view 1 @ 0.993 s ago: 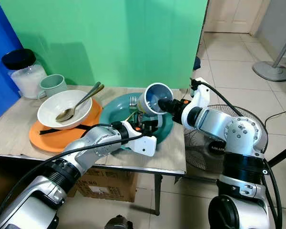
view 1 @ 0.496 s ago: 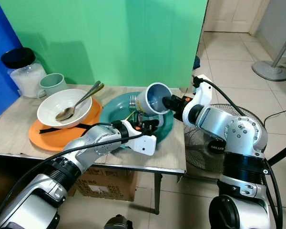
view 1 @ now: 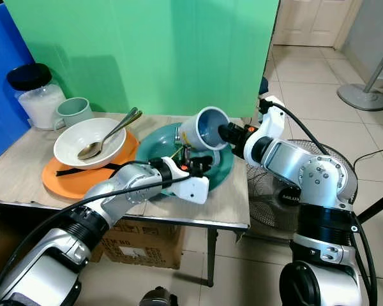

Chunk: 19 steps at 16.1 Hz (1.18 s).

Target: Setting the table

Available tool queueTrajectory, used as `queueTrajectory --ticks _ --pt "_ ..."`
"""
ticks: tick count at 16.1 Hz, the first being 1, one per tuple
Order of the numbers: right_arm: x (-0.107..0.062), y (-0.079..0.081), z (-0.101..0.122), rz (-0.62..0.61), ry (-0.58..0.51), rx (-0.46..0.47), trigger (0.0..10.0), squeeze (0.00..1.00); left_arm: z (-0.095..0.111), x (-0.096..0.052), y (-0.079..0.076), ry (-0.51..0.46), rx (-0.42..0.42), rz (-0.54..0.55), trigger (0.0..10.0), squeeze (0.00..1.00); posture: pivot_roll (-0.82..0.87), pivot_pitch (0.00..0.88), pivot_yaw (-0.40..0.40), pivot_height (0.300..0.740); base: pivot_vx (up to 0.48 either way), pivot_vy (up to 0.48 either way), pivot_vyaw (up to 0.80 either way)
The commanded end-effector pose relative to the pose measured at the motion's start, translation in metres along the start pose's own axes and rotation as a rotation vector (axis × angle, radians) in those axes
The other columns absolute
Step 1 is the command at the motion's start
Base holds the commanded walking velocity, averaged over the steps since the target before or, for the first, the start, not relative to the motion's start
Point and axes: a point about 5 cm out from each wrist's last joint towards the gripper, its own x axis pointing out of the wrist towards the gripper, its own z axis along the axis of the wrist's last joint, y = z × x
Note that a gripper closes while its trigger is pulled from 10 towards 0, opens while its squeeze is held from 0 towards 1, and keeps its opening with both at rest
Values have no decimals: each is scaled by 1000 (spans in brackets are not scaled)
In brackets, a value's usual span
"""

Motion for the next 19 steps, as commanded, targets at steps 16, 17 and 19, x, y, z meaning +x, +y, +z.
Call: queueTrajectory --ticks 16,17,19 --pt "-6 -18 41 -40 -197 100 0 0 29 -28 31 -185 -130 174 10000 0 129 0 17 727 0 0 0" --pt "-7 -19 42 -46 -202 93 0 0 30 -30 33 -196 -141 195 10000 0 129 0 17 727 0 0 0" --pt "-22 -20 51 -67 -273 -117 0 0 35 -43 54 -206 -366 420 10000 0 123 0 21 727 0 0 0"
